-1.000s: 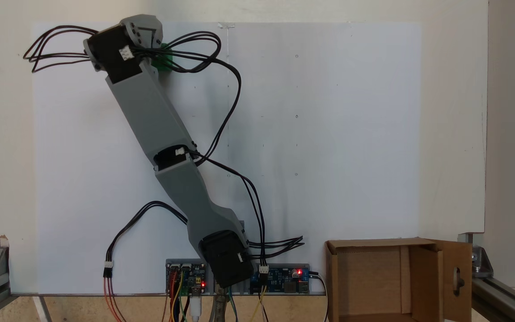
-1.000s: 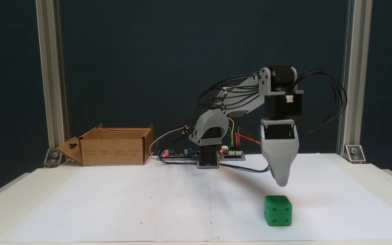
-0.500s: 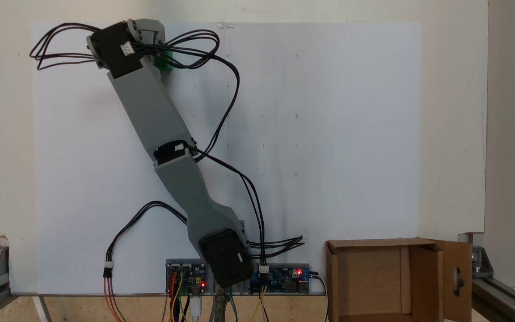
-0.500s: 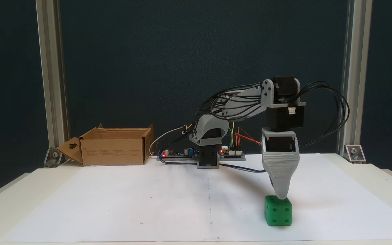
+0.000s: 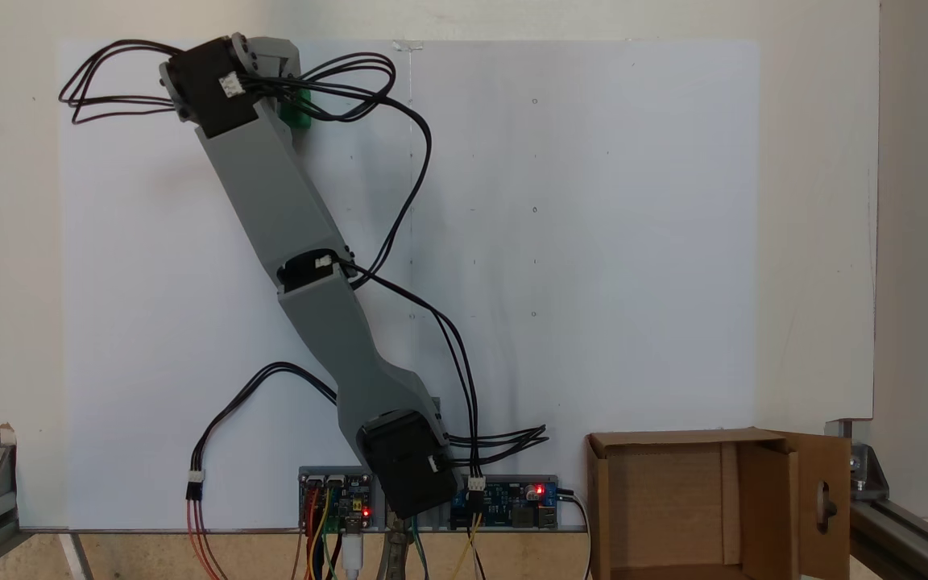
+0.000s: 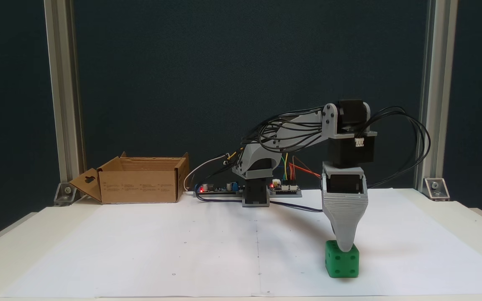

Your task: Grasp a green dice and put it in the bin.

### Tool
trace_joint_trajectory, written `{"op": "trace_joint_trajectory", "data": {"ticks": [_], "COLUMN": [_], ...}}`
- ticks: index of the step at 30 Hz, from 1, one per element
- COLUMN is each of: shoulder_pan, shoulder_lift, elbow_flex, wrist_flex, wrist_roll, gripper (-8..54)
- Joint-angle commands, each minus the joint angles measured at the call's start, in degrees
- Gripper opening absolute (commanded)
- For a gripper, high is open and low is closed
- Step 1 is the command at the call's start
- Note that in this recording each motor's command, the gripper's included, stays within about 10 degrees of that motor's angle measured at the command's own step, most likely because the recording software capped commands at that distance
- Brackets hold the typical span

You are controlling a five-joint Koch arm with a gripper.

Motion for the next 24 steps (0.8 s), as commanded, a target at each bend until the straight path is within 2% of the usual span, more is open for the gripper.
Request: {"op": "trace_joint_trajectory", "data": {"ticks": [1,24], "shoulder_pan": [0.0,0.3], "shoulder_lift": [0.5,-3.8], "elbow_flex": [-3.7,-3.7], "wrist_flex": [2.9,-1.5], "wrist_roll": [3.4,3.3], "gripper": [43.2,42.0]}}
